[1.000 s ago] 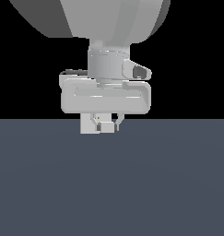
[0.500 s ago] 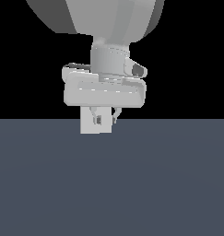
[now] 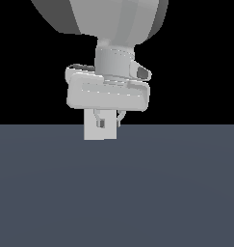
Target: Plug the charger into the wall socket.
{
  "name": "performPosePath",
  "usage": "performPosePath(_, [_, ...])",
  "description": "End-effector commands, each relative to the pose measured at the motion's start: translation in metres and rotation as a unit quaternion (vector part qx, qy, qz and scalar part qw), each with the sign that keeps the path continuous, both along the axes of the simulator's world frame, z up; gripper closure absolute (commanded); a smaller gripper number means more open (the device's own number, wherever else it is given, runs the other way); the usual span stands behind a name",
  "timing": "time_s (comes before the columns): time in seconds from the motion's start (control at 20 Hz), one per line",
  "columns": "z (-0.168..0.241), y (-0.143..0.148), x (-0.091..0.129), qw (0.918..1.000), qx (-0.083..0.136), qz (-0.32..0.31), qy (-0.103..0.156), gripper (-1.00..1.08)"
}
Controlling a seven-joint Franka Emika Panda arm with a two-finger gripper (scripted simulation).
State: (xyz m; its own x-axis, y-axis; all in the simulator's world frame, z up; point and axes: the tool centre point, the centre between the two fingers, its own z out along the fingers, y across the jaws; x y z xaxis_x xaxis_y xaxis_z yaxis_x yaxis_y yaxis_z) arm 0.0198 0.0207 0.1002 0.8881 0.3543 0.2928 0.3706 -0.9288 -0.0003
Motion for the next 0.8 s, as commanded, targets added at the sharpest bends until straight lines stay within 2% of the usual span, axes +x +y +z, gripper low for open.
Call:
performPosePath(0.0, [0.0, 0.0, 0.0, 1.0, 0.0, 0.001, 0.0, 1.08])
performPosePath(0.35, [0.0, 0.002, 0.004, 1.0, 0.0, 0.001, 0.0, 1.08])
performPosePath(0.75, [0.0, 0.012, 0.028, 1.0, -0.001, 0.001, 0.0, 1.08])
